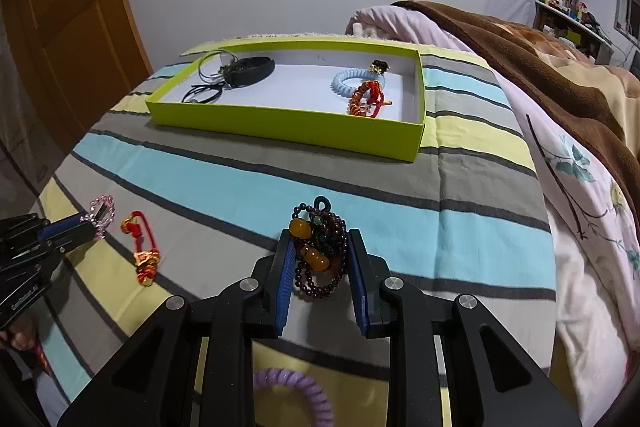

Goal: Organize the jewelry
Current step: 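Grasp the pink rhinestone bracelet with the left gripper while the right gripper grasps the amber bead bracelet, then carry both bracelets into the lime-green box and open both grippers to release them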

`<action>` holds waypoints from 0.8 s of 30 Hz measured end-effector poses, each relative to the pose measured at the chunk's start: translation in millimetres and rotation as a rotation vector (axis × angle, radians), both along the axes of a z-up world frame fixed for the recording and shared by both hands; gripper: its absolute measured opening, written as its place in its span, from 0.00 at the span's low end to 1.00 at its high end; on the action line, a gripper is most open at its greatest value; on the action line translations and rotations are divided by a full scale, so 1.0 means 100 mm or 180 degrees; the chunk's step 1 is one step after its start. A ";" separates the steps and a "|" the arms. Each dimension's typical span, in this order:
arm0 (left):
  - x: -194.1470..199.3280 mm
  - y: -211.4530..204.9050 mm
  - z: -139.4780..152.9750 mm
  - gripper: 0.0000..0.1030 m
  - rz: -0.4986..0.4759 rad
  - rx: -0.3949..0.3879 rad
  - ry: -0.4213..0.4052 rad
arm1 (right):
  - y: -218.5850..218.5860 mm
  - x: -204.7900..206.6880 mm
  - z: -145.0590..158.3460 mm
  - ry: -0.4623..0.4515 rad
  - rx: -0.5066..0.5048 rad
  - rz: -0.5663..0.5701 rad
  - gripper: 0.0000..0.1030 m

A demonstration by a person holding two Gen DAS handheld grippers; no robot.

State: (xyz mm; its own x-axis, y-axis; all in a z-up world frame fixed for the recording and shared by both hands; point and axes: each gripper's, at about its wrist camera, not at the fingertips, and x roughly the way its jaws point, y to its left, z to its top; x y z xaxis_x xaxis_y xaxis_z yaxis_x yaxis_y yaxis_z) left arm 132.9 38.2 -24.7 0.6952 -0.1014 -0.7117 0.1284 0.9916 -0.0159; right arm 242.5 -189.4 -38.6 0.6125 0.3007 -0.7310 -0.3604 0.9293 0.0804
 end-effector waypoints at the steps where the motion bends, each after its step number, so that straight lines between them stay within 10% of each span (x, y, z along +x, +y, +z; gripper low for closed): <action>1: 0.00 0.00 0.01 0.08 0.0003 -0.0002 -0.0010 | -0.01 -0.02 0.01 -0.0005 0.0025 -0.0004 0.25; 24: 0.16 -0.09 0.44 0.08 0.0041 -0.0112 -0.0378 | 0.01 -0.17 0.45 -0.0311 0.0221 0.0006 0.25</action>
State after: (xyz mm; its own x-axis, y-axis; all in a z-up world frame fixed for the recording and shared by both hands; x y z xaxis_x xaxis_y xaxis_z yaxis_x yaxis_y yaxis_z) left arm 149.0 29.6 19.7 0.7757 -0.1153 -0.6205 0.1186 0.9923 -0.0362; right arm 225.3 -188.3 6.1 0.6792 0.3496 -0.6454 -0.3712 0.9221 0.1089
